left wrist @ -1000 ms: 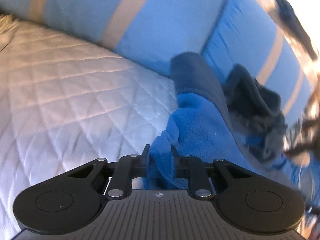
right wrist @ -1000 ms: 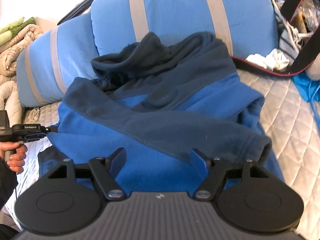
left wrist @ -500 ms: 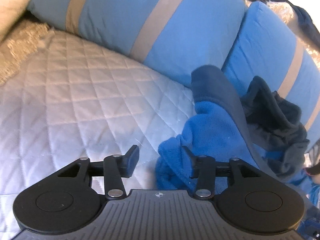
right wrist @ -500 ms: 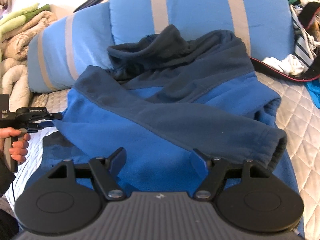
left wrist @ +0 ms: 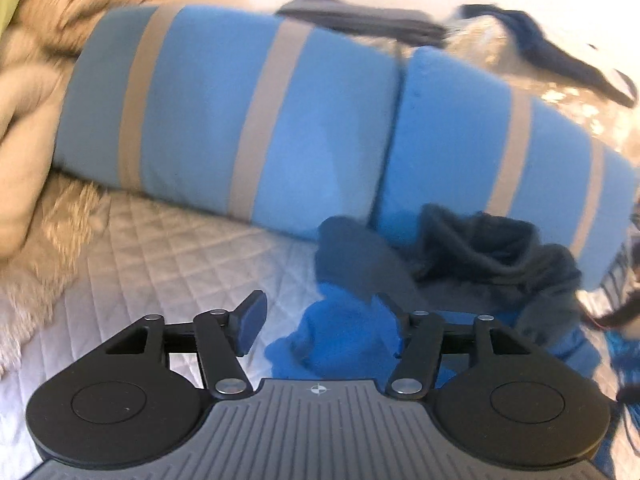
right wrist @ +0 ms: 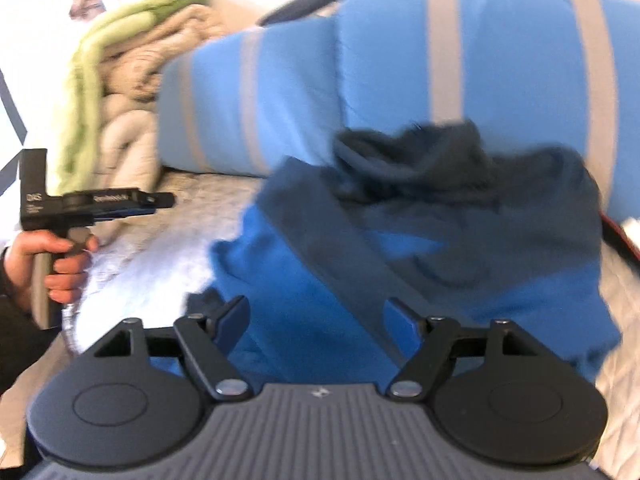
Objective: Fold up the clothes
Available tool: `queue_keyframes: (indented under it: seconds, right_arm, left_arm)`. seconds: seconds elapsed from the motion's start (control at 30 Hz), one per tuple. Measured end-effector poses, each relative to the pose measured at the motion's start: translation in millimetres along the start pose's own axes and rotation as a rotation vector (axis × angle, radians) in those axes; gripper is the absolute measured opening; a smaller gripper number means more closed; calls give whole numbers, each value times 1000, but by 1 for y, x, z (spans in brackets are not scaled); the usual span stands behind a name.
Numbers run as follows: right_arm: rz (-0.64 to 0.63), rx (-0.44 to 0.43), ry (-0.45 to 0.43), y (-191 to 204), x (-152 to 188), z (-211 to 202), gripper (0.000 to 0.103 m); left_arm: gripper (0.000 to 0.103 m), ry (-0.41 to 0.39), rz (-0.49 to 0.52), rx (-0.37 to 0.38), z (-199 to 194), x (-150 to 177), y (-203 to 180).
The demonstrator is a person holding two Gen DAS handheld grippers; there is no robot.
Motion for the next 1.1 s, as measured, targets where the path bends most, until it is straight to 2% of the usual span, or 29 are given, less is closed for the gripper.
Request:
queue_keyframes:
  seconds: [0.13,0.23,0.33,0.4,0.57,0.7,0.8,0.93,1.1]
  right_arm:
    - [-105,-17,-20,10,-32,-15,89]
    - [-105,-27,-19,10,-56,-6,89]
    - [-69,-107,-2,5,-74,13,89]
    - [-64,-114,4,8,-74,20,88]
    - [-52,-134,18,14,-73,36,88]
    - [-68,-140,44,27,-75,17,88]
    - [-122,-133,59,44,-72,-17,88]
    - [-167,-136,60,68,-49,-72,89]
    - [-184,-128,28,94,-25,-132,90]
  left_arm:
    - [66,-98,48,-21,-16,-8,-9]
    - [68,-144,-8,-81,-3,-3,-6]
    - [68,-101,-78,-90,26,12,1]
    - [68,-52,-103,-71,41,25,4]
    - [68,21,-54,-37,37,46,4]
    - [68,27,-1,-34,-7,50,-3]
    - [68,-24,61,-5,-60,58,-11]
    - [68,-91,125,22,-122,70,-28]
    - [69,-64,137,74,-174,70,-40]
Point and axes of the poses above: each gripper's, at about its wrist camera, not at the fingertips, and z roughly the way its jaws point, y to its left, x to its underside, the point moved 1 cm from there along z, roughly the way its jaws point, and after that the axes turned 14 degrees about y, right-handed, at the moved point
